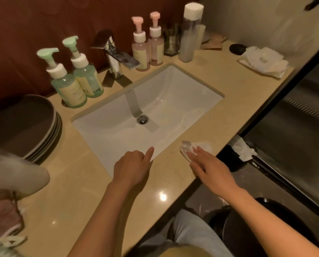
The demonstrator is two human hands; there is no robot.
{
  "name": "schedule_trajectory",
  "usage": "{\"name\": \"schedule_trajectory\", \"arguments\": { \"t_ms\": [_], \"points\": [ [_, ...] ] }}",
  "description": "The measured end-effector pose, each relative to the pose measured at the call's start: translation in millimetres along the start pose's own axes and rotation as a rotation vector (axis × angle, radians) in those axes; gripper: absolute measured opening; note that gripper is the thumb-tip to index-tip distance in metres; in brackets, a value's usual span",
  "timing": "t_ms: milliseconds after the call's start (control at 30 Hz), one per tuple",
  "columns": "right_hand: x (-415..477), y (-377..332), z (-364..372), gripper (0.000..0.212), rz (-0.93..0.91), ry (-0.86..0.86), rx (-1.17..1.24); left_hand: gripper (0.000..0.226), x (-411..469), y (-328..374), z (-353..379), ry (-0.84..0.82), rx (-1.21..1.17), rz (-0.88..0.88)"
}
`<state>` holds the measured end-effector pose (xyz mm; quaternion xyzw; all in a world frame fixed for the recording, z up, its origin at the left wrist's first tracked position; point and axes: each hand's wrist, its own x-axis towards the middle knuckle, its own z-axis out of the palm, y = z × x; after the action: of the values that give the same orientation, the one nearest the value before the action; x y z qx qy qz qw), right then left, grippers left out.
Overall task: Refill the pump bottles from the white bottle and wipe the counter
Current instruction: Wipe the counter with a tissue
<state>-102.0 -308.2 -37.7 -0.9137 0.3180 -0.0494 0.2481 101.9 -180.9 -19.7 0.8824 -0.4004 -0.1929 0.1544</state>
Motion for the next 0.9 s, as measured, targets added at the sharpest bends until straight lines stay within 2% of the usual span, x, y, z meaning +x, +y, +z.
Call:
{"name": "schedule_trajectory", "arguments": {
  "t_ms": [67, 167, 333, 500, 700, 767, 900],
  "points": [
    [19, -5, 2, 0.045, 0.045, -0.003, -0.02, 0.075, 5, 0, 4, 0.003, -0.068, -0.019],
    [38, -20, 14, 0.049, 0.023, -0.004, -0.042, 0.064, 15, 9, 7, 0.009, -0.251, -0.069],
    [22, -41, 27, 0.048, -0.189, -0.132, -0.001, 0.054, 38, 43, 5, 0.099, -0.343, -0.075],
    [-7, -12, 15, 0.042, -0.343, -0.22, 0.039, 0.052, 60, 69, 11, 0.043, -0.36, -0.056],
    [-10, 48, -26, 0.048, -0.227, -0.156, 0.048, 0.056, 75, 82, 30, -0.046, -0.35, -0.074],
    [0, 70, -40, 0.05, -0.169, -0.127, 0.037, 0.056, 77, 86, 34, -0.035, -0.343, -0.076],
    [39, 103, -62, 0.039, -0.071, -0.089, -0.008, 0.052, 81, 88, 38, 0.028, -0.404, -0.114]
  ]
}}
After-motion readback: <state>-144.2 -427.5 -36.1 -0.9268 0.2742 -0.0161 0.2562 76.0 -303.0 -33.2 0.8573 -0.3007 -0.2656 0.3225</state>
